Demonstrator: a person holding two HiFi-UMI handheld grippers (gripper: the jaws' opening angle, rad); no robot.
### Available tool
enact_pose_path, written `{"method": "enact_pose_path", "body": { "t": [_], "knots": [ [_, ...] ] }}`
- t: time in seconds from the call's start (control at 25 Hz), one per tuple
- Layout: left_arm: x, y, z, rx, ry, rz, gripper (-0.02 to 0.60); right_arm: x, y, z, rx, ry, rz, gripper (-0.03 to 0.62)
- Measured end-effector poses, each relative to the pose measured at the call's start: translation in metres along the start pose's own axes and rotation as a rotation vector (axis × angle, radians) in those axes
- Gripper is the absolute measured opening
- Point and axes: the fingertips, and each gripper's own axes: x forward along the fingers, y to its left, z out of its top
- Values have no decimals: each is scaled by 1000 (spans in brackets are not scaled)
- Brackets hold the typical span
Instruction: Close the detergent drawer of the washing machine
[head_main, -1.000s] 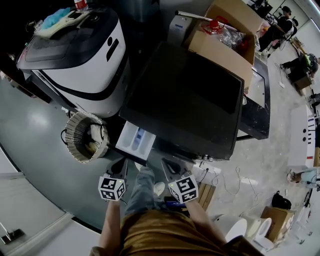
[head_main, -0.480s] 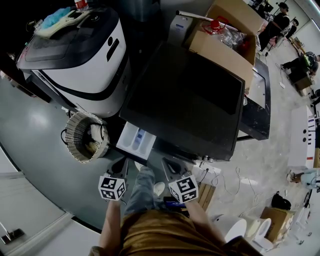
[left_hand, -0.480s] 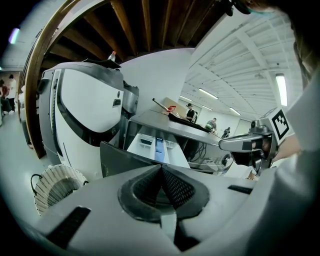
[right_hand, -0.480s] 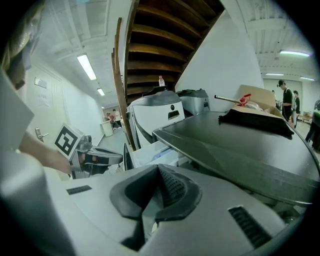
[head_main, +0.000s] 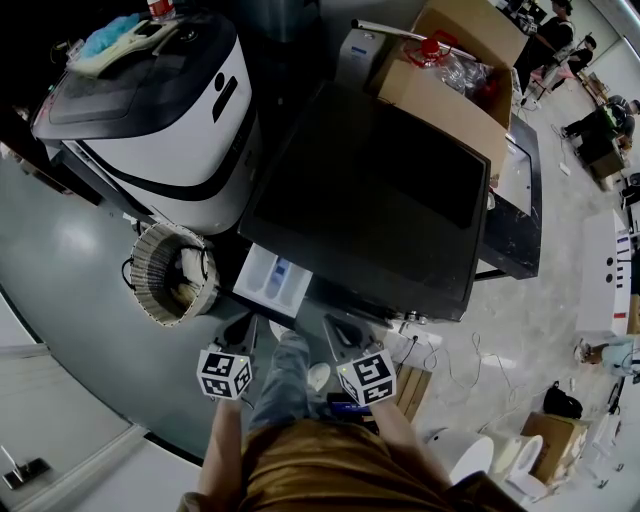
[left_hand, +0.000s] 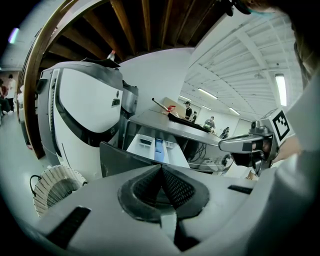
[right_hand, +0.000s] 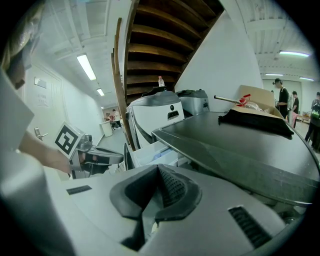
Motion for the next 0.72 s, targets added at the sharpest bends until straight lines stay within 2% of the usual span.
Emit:
{"method": "enact_pose_path", "body": {
  "t": [0.72],
  "knots": [
    [12,1,9,5,-5,1,25,1,-10,0,3,1,-8,12]
  ]
}}
